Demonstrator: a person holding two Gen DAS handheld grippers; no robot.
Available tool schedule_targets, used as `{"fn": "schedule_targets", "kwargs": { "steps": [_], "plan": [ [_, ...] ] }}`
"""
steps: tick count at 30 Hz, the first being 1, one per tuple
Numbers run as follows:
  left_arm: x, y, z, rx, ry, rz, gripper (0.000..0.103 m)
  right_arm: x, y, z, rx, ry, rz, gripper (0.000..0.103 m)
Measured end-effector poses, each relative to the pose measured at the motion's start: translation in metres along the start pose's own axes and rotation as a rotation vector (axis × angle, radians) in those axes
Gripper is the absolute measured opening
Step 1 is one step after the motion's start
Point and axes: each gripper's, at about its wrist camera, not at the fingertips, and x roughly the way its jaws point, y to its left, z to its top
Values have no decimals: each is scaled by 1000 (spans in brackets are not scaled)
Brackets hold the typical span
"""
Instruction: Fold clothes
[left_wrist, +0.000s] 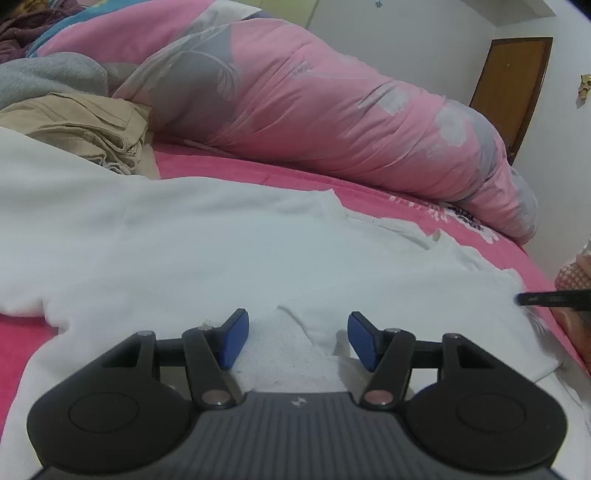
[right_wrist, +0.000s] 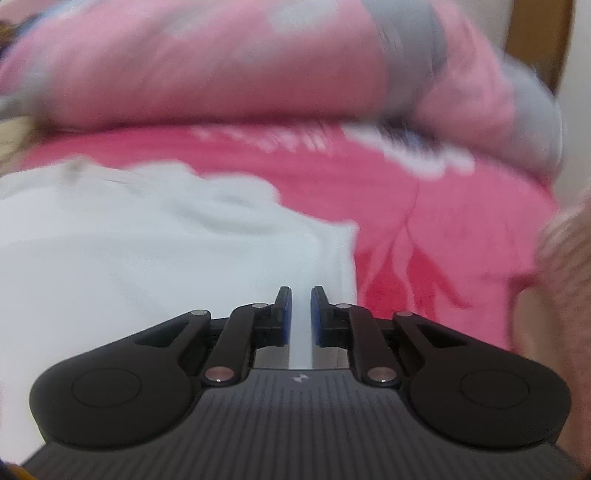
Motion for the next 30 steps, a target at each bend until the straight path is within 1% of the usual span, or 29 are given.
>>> {"fn": "schedule_targets", "kwargs": {
  "steps": [1, 2, 3, 5, 8, 9, 11, 12, 13, 14, 16, 18, 20, 22, 24, 25, 27, 29, 30],
  "plan": [
    [0, 0, 0, -3, -1, -3, 61, 12, -13, 3, 50, -13, -21, 9],
    [0, 1, -1, -6, -2, -6, 61, 15, -26, 9, 120, -46, -41, 12],
    [1, 2, -1, -12, -2, -10, 61, 13, -41, 14, 199, -72, -58, 11],
    [1, 5, -1, -25, -3, -20, 61, -4, -53, 17, 269, -95, -94, 12],
    [0, 6, -1, -35, -3, -26, 61, -50, -49, 5, 210, -105, -27, 12],
    [0, 6, -1, -36, -3, -27, 61, -65, -47, -5, 196, -105, 18, 12],
    [0, 6, -1, -40, -4, -30, 61, -85, -43, -31, 192, -58, 125, 12],
    [0, 7, -1, -45, -5, -33, 61, -93, -40, -52, 191, -9, 149, 11],
    [0, 8, -1, -54, -6, -39, 61, -94, -38, -68, 182, 43, 134, 12],
    [0, 10, -1, -66, -8, -47, 61, -97, -39, -85, 178, 84, 90, 12],
    [0, 14, -1, -88, -11, -62, 61, -126, -52, -116, 264, 59, 69, 17],
    [0, 16, -1, -100, -11, -69, 62, -163, -63, -140, 346, 26, 34, 18],
    [-2, 14, 1, -97, -6, -60, 63, -200, -61, -149, 315, -12, -10, 18],
    [-9, 10, 2, -95, 1, -35, 63, -230, -56, -154, 297, -59, 0, 18],
    [-26, 9, 2, -109, -2, -17, 64, -246, -46, -150, 263, -88, 12, 19],
    [-40, 11, 1, -124, -20, -6, 64, -253, -38, -147, 236, -103, 14, 20],
    [-73, 20, 3, -157, -92, 38, 64, -251, -16, -139, 165, -123, 34, 20],
    [-110, 43, 13, -185, -178, 118, 66, -244, 12, -130, 95, -140, 65, 20],
    [-126, 57, 20, -203, -206, 161, 66, -239, 29, -125, 59, -148, 79, 20]
  ]
}}
